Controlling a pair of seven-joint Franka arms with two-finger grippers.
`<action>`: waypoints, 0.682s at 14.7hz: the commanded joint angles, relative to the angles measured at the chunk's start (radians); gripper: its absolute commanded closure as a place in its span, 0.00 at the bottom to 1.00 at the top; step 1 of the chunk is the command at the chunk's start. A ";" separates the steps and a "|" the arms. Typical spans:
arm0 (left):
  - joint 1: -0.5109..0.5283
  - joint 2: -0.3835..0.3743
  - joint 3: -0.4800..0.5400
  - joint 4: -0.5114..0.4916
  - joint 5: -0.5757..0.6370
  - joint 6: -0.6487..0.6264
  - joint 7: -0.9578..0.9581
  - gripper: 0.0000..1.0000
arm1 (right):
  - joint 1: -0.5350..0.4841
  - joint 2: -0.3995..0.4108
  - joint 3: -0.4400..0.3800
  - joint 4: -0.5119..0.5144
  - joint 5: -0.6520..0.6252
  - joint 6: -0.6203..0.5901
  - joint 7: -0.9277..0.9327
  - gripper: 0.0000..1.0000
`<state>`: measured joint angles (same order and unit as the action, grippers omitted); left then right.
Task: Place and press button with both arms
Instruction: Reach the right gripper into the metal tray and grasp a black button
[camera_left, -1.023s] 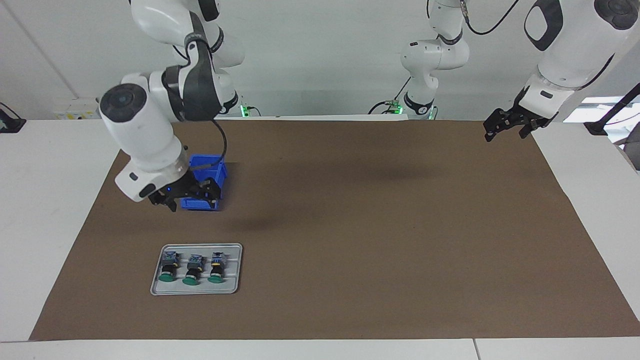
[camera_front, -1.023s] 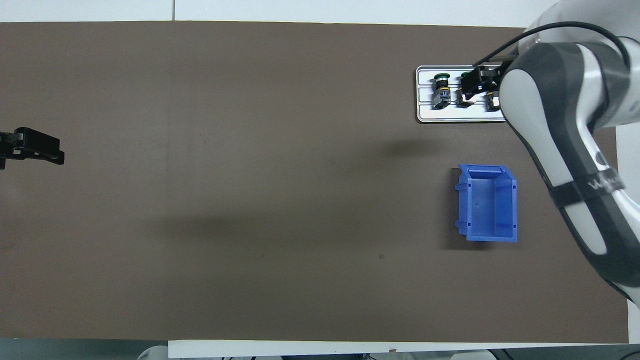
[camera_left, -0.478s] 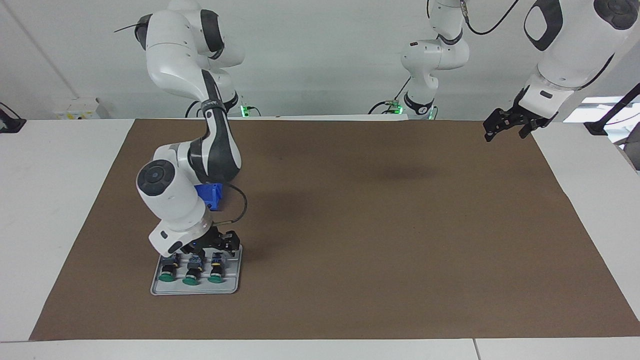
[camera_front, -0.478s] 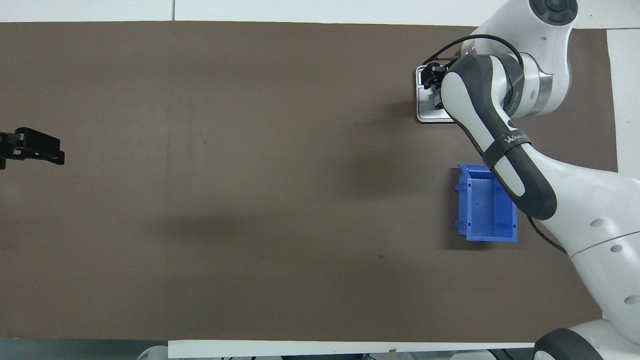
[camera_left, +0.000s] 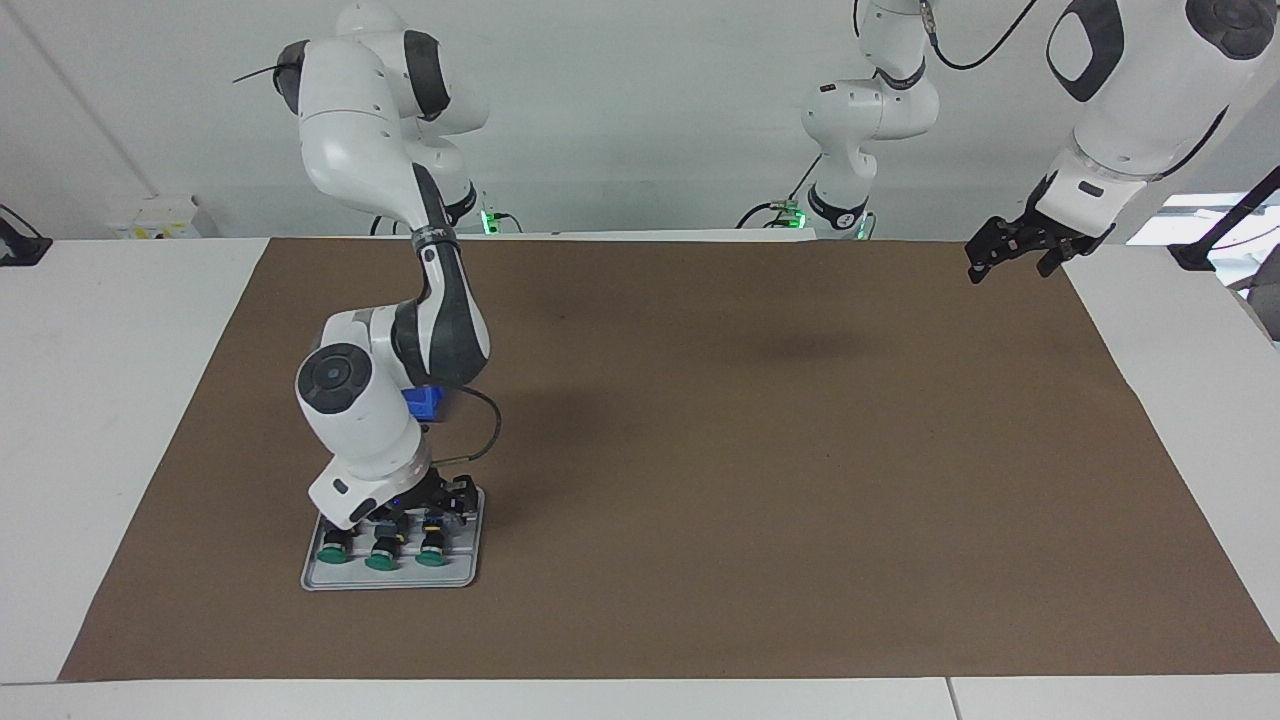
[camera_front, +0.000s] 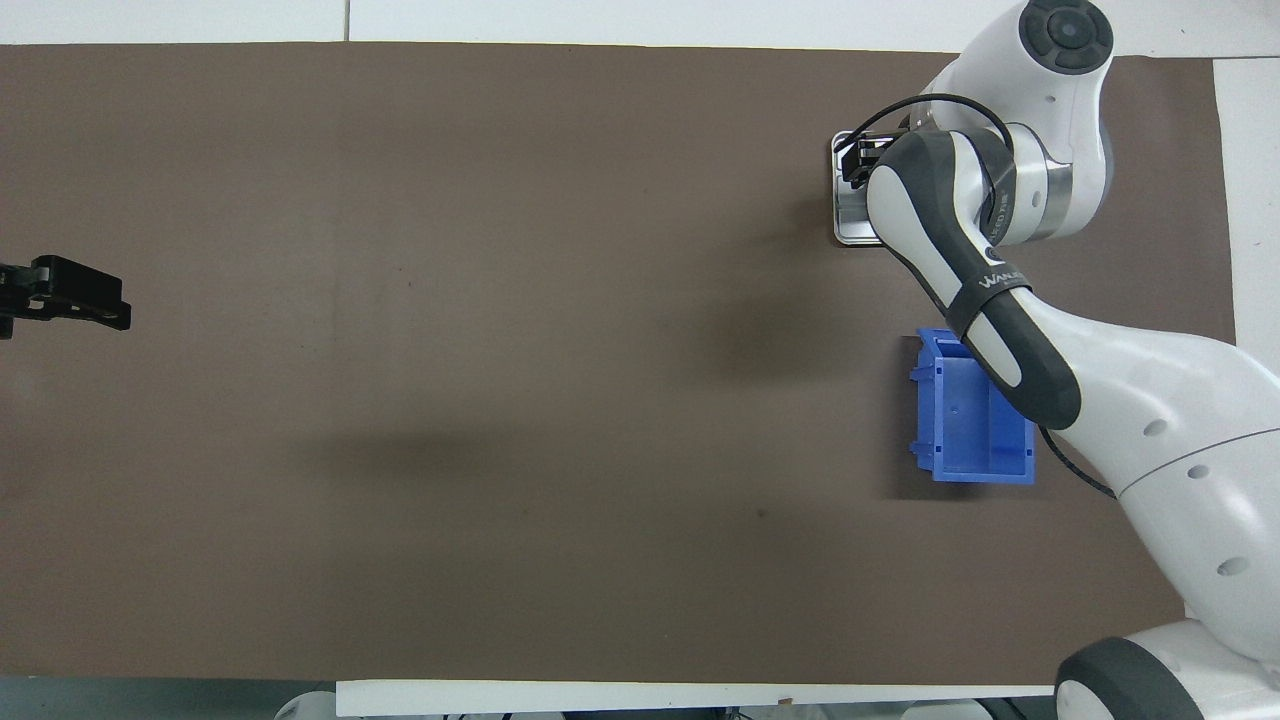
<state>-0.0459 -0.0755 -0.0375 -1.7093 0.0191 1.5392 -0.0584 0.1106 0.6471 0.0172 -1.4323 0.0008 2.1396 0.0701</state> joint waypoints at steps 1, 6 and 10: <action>-0.006 -0.029 0.002 -0.030 0.010 0.010 0.008 0.00 | -0.009 -0.003 0.009 -0.039 -0.013 0.043 -0.016 0.20; -0.031 -0.030 0.004 -0.033 0.010 0.002 -0.003 0.00 | -0.011 -0.003 0.009 -0.069 -0.013 0.068 -0.024 0.32; -0.052 -0.030 0.002 -0.033 0.010 -0.008 -0.005 0.00 | -0.012 -0.007 0.007 -0.073 -0.015 0.050 -0.023 0.87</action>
<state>-0.0833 -0.0759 -0.0400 -1.7135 0.0190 1.5353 -0.0587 0.1102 0.6535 0.0165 -1.4862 -0.0025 2.1819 0.0666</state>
